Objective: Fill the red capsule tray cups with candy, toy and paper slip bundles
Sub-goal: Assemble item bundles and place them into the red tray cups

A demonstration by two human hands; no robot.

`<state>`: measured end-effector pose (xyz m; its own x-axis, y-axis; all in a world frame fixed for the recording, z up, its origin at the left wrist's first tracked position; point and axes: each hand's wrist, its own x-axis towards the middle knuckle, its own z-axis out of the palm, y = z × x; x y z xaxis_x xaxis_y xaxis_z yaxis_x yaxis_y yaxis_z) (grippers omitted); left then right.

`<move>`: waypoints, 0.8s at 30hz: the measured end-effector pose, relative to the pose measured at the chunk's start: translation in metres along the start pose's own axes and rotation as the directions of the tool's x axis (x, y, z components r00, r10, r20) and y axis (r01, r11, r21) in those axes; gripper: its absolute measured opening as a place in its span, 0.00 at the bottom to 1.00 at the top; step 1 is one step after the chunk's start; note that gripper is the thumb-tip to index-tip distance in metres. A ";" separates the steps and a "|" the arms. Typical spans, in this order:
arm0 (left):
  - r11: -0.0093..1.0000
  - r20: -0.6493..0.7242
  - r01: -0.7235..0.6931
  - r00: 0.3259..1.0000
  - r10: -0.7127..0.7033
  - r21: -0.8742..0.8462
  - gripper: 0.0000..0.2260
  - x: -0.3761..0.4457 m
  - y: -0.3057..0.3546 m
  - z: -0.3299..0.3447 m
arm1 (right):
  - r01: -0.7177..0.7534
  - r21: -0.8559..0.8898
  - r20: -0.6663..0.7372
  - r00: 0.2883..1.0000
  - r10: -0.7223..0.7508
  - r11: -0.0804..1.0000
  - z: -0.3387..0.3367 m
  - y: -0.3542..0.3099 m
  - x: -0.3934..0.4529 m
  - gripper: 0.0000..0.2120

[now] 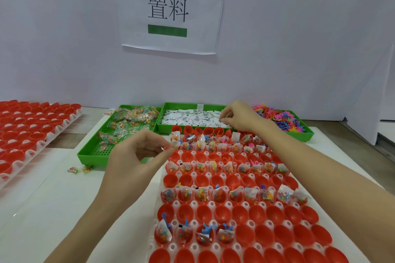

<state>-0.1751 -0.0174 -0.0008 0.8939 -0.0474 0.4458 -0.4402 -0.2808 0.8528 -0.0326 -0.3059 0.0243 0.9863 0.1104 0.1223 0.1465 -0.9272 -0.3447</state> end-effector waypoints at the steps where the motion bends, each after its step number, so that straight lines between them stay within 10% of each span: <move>1: 1.000 0.009 0.011 1.000 -0.011 -0.020 0.08 0.000 0.000 0.001 | 0.005 -0.026 0.018 1.000 -0.005 1.000 0.004 0.004 0.005 0.07; 24: 0.989 0.114 0.130 0.986 -0.120 -0.076 0.12 -0.006 0.005 0.006 | 0.069 -0.138 -0.033 0.997 -0.074 0.988 0.008 0.012 0.018 0.03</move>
<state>-0.1822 -0.0240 -0.0007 0.9442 -0.1223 0.3059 -0.3259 -0.2106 0.9217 -0.0129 -0.3123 0.0148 0.9697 0.1673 0.1781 0.2026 -0.9578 -0.2038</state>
